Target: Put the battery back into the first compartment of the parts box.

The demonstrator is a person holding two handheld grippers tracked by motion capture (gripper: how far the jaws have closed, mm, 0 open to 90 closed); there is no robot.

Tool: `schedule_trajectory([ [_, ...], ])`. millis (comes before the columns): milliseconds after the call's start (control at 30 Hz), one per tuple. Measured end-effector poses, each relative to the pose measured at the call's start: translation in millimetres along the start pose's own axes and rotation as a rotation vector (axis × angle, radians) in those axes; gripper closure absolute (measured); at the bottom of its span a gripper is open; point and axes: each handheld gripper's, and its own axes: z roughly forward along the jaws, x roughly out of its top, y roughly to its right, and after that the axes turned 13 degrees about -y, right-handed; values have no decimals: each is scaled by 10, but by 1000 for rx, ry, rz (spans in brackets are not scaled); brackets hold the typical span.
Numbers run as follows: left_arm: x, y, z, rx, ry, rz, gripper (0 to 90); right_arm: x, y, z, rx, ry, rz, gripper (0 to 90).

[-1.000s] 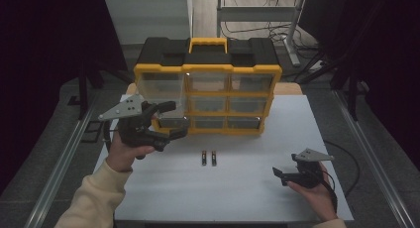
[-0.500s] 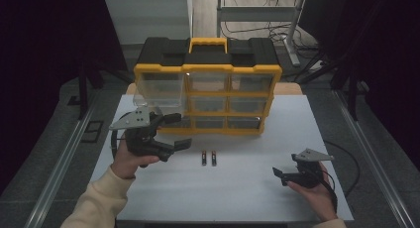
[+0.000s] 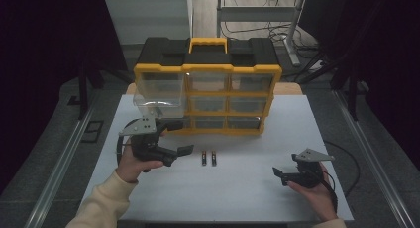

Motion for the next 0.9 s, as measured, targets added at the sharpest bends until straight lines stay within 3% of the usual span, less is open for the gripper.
schedule_trajectory([
  [500, -226, -86, 207, 19, -72, -41, 148, 0, -4, -2, 4, 3, 0, 99],
  [900, -364, -147, 393, 29, -147, -32, 140, 1, -6, -2, 6, 3, -2, 99],
])
